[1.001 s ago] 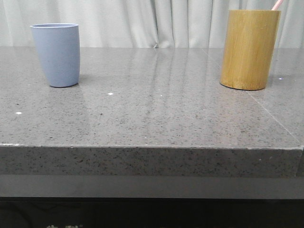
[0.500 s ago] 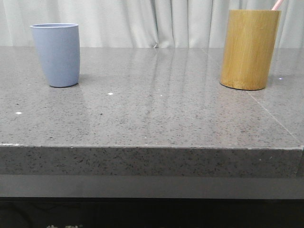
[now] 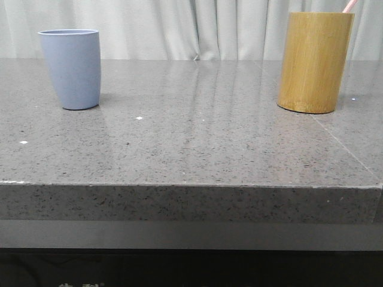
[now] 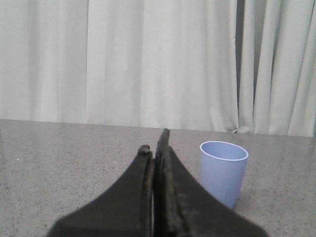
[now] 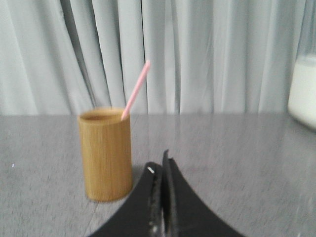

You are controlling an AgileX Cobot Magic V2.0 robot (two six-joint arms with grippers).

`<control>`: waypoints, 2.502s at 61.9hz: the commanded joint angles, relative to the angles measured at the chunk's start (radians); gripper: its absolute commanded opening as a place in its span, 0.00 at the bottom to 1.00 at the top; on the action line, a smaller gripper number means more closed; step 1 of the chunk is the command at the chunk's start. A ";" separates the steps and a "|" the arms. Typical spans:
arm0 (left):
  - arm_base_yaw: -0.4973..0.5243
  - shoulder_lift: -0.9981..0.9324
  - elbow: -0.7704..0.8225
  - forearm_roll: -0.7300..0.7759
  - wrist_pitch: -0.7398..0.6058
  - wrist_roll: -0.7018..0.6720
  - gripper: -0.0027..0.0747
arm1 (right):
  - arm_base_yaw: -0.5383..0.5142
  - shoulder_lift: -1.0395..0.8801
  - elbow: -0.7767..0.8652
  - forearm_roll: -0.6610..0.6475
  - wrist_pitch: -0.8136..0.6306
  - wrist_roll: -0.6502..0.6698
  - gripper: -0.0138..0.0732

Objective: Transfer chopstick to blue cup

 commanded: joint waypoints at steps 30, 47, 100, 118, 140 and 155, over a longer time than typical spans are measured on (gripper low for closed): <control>-0.001 0.472 -0.448 -0.011 0.337 -0.001 0.01 | -0.004 0.451 -0.447 -0.024 0.421 -0.005 0.08; -0.001 0.579 -0.436 -0.011 0.338 -0.001 0.01 | -0.001 0.575 -0.447 0.050 0.454 -0.016 0.08; -0.215 1.037 -0.792 -0.013 0.406 0.029 0.70 | 0.000 0.615 -0.447 0.211 0.510 -0.171 0.76; -0.210 1.357 -1.094 0.053 0.638 0.029 0.70 | 0.000 0.615 -0.447 0.211 0.511 -0.171 0.76; -0.210 1.663 -1.408 0.098 0.834 0.009 0.70 | 0.000 0.615 -0.447 0.211 0.511 -0.171 0.76; -0.210 1.766 -1.502 0.104 0.861 0.000 0.54 | 0.000 0.615 -0.447 0.211 0.512 -0.171 0.76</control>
